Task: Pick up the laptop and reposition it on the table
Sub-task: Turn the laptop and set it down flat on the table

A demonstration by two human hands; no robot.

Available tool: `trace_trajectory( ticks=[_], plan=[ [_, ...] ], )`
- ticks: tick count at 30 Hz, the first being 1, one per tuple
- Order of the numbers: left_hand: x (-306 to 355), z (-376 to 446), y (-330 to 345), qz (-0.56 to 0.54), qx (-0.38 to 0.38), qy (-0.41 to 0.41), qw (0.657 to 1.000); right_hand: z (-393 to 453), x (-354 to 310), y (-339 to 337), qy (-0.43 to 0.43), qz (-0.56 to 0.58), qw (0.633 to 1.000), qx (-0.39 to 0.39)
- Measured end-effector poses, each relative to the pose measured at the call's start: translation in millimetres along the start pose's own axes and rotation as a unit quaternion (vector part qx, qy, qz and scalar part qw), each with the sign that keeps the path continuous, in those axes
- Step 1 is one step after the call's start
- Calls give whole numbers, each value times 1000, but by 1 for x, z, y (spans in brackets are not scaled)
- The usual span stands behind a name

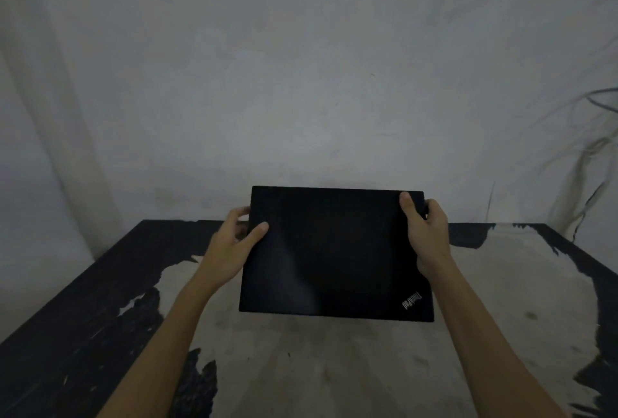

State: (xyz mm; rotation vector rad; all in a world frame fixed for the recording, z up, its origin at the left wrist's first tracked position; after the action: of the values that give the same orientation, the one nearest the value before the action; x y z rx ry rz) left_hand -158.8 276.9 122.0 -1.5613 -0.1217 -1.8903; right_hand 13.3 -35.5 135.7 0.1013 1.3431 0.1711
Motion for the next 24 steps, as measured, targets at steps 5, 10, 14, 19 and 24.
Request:
trace_trajectory(
  ticks=[5, 10, 14, 19, 24],
  plan=[
    [-24, -21, 30, -119, 14, -40, 992, 2, 17, -1, 40, 3, 999, 0],
    [-47, -24, 38, -181, 76, -94, 976, 6, 31, 1, 110, -1, 993, -38],
    [-69, -21, 43, -192, 96, -136, 967, 3, 52, -6, 140, -12, 986, -95],
    [-89, -14, 53, -176, 92, -154, 968, -3, 94, -12, 102, -96, 980, -139],
    [-103, -4, 64, -123, 107, -165, 973, 6, 117, -5, 66, -151, 977, -134]
  ],
)
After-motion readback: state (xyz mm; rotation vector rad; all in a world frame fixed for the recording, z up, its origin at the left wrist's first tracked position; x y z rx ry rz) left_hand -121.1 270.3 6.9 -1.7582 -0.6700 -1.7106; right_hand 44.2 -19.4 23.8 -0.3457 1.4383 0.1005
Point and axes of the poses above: each hand's wrist, its own z-axis towards the middle knuckle, its own y-axis out of the palm, x = y × z, the point moved 6 cm from there along z, towards the middle knuckle, and after that the axes turned 3 degrees about z, right-handed, at the moved point
